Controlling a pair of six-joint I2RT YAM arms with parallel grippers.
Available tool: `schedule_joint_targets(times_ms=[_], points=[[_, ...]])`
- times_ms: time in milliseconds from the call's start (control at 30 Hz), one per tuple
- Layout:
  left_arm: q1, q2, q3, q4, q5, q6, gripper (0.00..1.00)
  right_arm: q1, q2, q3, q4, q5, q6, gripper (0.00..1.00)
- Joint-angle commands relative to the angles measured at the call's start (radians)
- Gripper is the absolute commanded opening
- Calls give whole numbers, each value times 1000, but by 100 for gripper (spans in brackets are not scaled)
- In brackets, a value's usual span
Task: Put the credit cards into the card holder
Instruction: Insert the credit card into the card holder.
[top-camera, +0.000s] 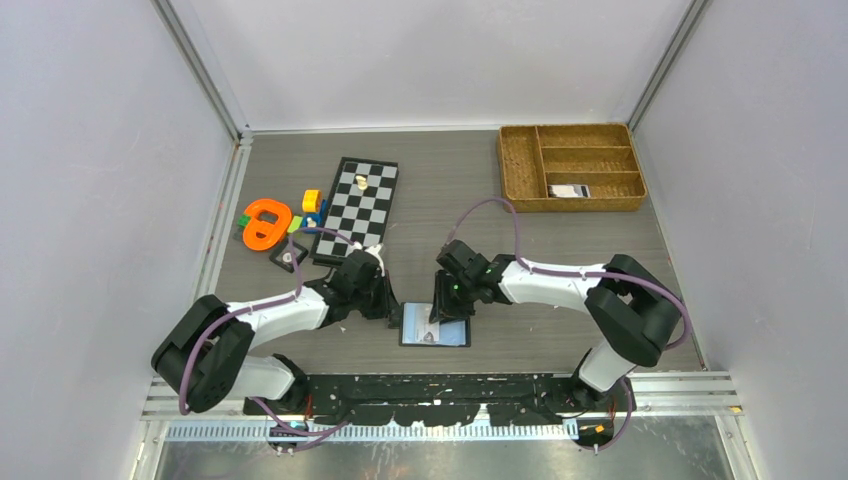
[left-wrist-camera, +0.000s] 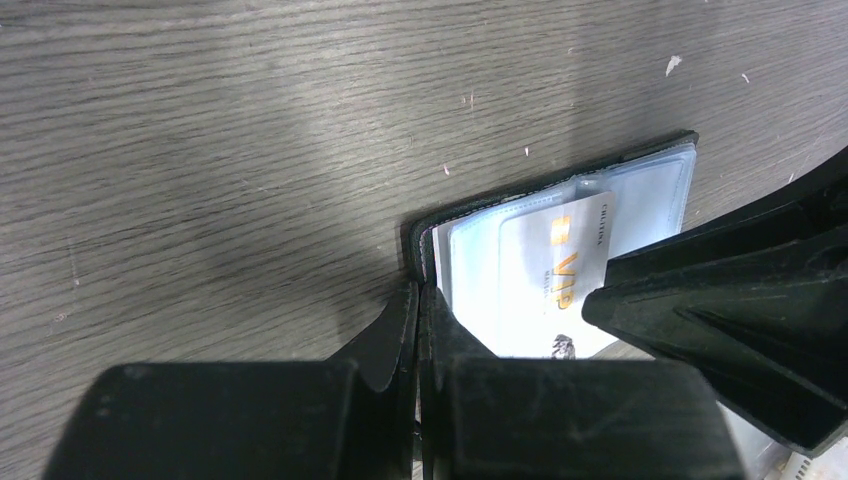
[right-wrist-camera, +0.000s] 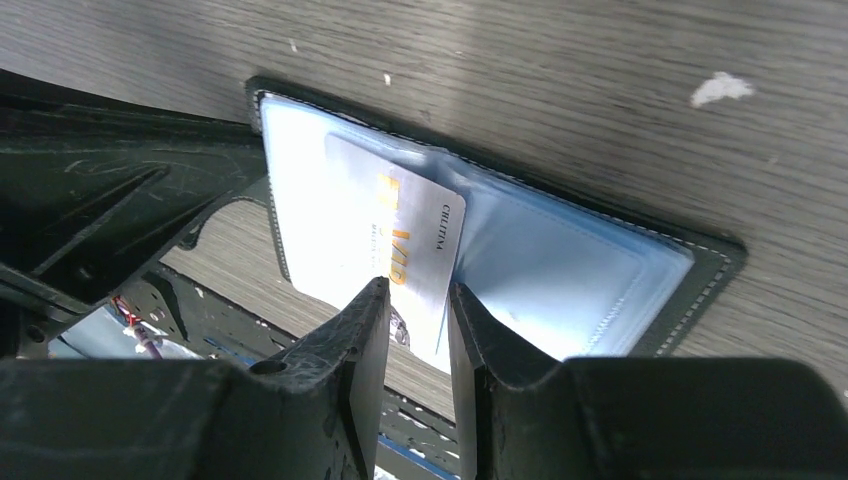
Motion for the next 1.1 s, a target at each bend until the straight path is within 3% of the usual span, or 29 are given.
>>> schedule_joint_targets(times_ms=[0, 533, 833, 1067], points=[[-10, -12, -20, -51, -33, 4, 0, 25, 25, 62, 38, 12, 22, 33], [-26, -20, -26, -45, -40, -17, 0, 68, 79, 122, 68, -1, 40, 32], [-29, -27, -28, -48, -51, -19, 0, 70, 50, 110, -41, 124, 38, 34], [-28, -33, -28, -52, -53, -17, 0, 71, 59, 94, -35, 113, 43, 36]])
